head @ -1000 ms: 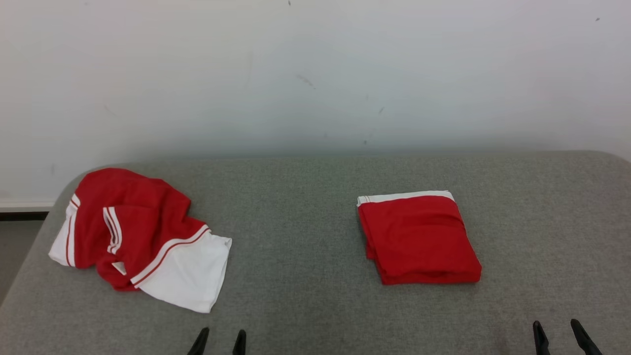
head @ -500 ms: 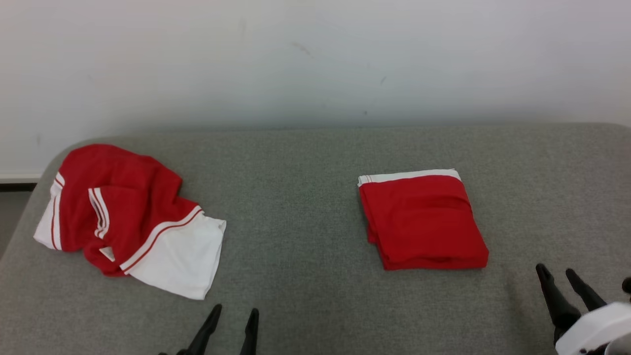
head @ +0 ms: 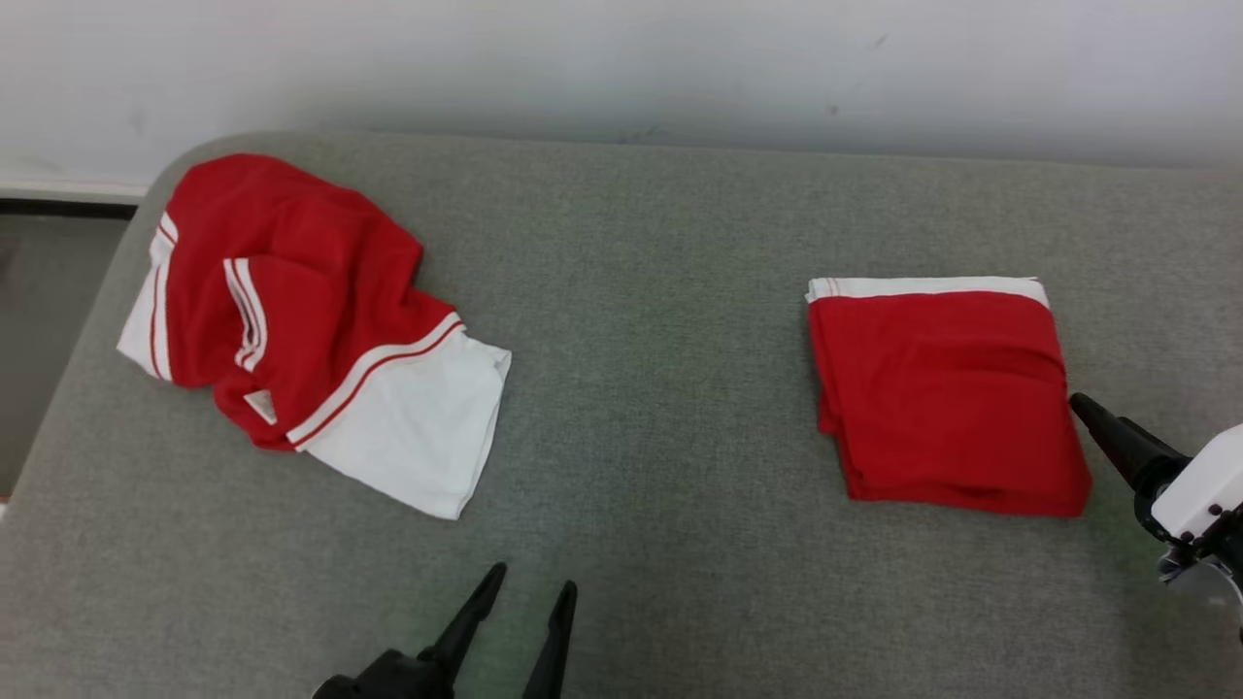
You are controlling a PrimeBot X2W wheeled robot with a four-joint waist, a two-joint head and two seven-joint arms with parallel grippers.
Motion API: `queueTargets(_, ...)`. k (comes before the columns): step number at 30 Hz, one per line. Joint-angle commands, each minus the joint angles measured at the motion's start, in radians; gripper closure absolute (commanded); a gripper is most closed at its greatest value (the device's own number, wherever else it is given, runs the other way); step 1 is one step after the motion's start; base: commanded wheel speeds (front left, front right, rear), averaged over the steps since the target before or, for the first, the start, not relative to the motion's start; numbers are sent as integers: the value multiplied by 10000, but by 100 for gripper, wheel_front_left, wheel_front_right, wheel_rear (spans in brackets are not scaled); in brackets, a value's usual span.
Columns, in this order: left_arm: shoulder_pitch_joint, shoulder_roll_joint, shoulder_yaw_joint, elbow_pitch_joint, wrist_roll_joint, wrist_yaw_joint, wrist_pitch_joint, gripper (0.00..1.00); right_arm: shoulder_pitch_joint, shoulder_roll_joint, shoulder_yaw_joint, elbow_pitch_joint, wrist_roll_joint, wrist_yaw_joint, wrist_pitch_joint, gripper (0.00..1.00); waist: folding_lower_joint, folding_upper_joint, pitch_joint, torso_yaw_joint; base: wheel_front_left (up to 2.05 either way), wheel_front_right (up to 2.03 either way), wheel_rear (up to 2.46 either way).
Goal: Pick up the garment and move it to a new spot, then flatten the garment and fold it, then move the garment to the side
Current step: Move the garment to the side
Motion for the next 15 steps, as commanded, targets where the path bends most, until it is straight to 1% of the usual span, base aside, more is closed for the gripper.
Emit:
queueTargets(1, -166, 36, -36, 62, 105, -22, -4, 0, -220, -119, 19, 166, 96, -6, 93, 0, -2, 0, 352, 368, 0, 0, 0)
queueTargets(7, -318, 34, -198, 187, 291, -27, -2, 0, -747, -244, 112, 784, 426, -6, 206, 0, -2, 0, 856, 748, 0, 0, 0)
queueTargets(15, -572, 34, -351, 200, 244, -62, -2, 0, -983, 28, 583, 906, 1060, -13, 120, 0, -2, 0, 1232, 922, 0, 0, 0)
